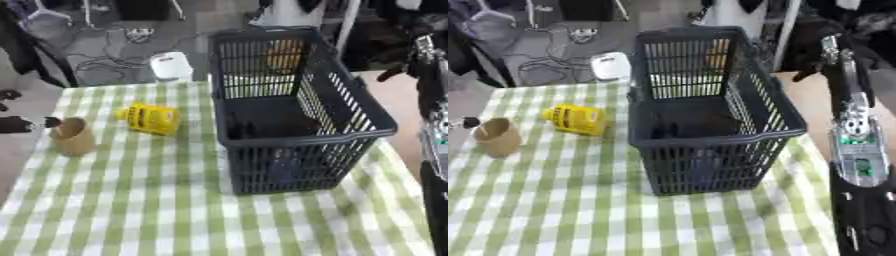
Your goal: Pick up objects on the table and place them in the box.
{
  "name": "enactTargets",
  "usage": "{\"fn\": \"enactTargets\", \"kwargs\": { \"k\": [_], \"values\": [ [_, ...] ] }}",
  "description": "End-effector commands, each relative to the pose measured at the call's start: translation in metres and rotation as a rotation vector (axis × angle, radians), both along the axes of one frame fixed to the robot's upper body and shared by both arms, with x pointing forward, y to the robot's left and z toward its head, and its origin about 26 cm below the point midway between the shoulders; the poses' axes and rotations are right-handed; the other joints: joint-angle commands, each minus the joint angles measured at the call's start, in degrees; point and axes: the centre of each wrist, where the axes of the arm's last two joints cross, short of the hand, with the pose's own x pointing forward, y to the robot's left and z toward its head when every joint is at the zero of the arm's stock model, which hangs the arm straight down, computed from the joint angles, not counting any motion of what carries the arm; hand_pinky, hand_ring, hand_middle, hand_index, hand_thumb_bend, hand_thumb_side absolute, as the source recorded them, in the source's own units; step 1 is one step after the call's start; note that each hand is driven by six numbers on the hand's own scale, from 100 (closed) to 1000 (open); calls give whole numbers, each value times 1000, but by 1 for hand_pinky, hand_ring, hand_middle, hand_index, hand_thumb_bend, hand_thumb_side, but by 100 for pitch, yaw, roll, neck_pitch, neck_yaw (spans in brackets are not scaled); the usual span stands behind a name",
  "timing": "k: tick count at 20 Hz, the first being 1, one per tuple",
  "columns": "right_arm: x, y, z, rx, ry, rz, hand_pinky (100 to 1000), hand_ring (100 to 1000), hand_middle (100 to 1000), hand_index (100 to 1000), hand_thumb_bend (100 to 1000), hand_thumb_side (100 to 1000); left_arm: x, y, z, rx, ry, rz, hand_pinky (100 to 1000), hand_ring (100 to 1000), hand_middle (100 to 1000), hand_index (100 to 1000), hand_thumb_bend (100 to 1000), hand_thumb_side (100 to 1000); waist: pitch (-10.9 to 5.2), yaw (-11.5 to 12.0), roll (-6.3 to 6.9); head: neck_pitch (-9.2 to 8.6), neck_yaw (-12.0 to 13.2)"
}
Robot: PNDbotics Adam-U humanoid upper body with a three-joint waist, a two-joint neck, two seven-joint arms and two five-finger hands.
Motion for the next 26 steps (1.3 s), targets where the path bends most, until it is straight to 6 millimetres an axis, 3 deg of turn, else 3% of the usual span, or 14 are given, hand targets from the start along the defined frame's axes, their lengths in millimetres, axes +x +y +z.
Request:
{"fn": "enactTargets", "kwargs": {
  "k": [1, 17, 26],
  "values": [
    [0, -2, 10, -11, -26, 8, 440, 587, 642, 735, 100, 633, 5, 6, 10, -5, -1, -9, 747, 844, 898, 960, 1000, 724, -160, -7, -24, -70, -9],
    [1, -1, 11, -11, -29, 21, 439, 586, 639, 736, 100, 639, 20, -13, 12, 75, -74, -87, 765, 828, 879, 952, 982, 696, -80, -76, -11, -132, -45],
    [3, 0, 20, -24, -53, 43, 434, 585, 638, 736, 100, 649, 20, -9, 11, 105, -106, -68, 772, 832, 879, 952, 977, 698, 171, -184, 44, -323, -40]
  ]
}}
